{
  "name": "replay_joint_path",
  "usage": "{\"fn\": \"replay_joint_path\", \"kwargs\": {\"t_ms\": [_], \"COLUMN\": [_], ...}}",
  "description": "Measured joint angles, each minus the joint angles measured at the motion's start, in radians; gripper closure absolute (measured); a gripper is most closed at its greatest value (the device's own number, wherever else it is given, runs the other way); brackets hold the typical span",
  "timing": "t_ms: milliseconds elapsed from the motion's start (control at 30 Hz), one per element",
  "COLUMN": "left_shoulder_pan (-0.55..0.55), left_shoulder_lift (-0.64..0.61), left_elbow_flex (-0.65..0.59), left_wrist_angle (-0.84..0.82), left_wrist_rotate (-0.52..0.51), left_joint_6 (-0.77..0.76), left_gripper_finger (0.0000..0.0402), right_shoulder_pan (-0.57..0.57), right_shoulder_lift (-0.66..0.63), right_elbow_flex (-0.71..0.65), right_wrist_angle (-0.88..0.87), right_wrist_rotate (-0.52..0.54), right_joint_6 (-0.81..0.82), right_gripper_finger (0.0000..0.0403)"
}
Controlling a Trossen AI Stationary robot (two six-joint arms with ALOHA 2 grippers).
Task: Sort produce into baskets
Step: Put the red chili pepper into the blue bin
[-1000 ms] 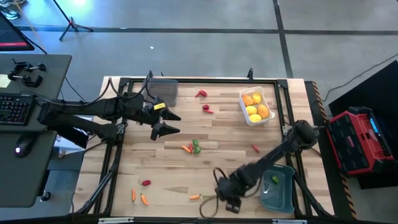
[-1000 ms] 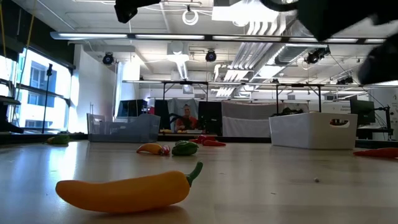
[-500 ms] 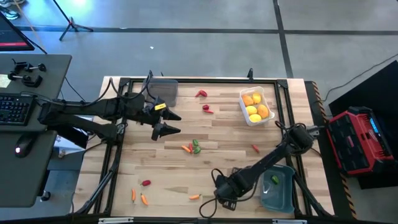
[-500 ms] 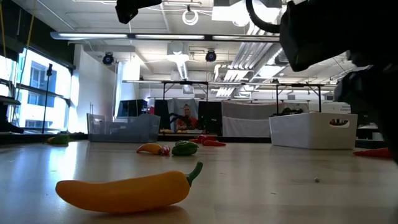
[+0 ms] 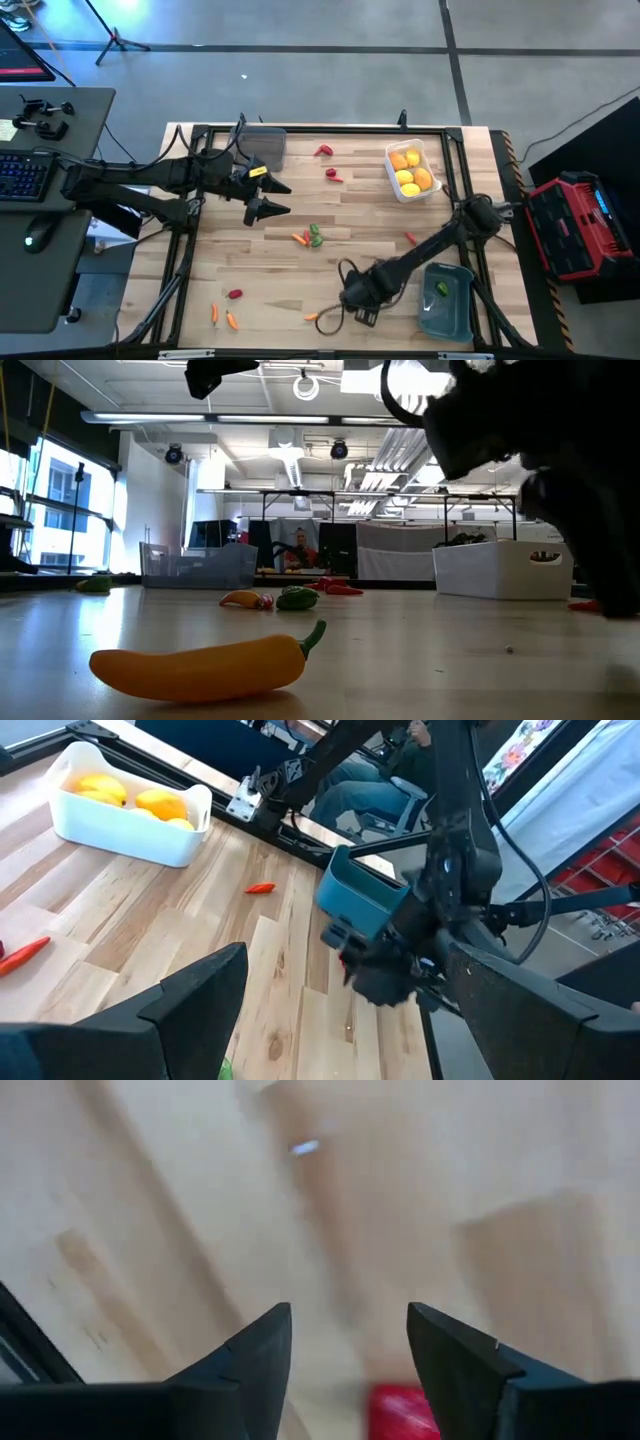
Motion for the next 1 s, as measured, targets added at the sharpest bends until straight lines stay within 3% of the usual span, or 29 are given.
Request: {"fn": "replay_joint_path", "kwargs": {"t_ms": [200, 367, 533, 767, 1000], "left_shoulder_pan": [0.000, 0.000, 0.000, 0.000, 0.000], "left_shoulder_lift": [0.000, 0.000, 0.000, 0.000, 0.000], "left_elbow_flex": [0.000, 0.000, 0.000, 0.000, 0.000], "left_wrist_angle": [0.003, 0.003, 0.003, 0.003, 0.003], "left_wrist_rotate": [0.000, 0.000, 0.000, 0.000, 0.000], "left_joint_6": [0.001, 0.001, 0.001, 0.016, 0.018], "left_gripper_finger": [0.0073, 0.0073, 0.0073, 0.0073, 0.0073], "right_shoulder_pan": [-0.072, -0.070, -0.011, 0.048, 0.051], "right_shoulder_lift": [-0.128, -0.177, -0.160, -0.152, -0.152], "right_elbow_flex": [0.000, -0.015, -0.060, -0.126, -0.189], "right_wrist_angle": [-0.115, -0.106, 0.024, -0.055, 0.086], "right_wrist_rotate": [0.045, -0.071, -0.089, -0.087, -0.055], "right_joint_6": [0.085, 0.488, 0.768, 0.999, 1.105], "right_gripper_finger": [0.0221, 0.0222, 0.0222, 0.0222, 0.0222]}}
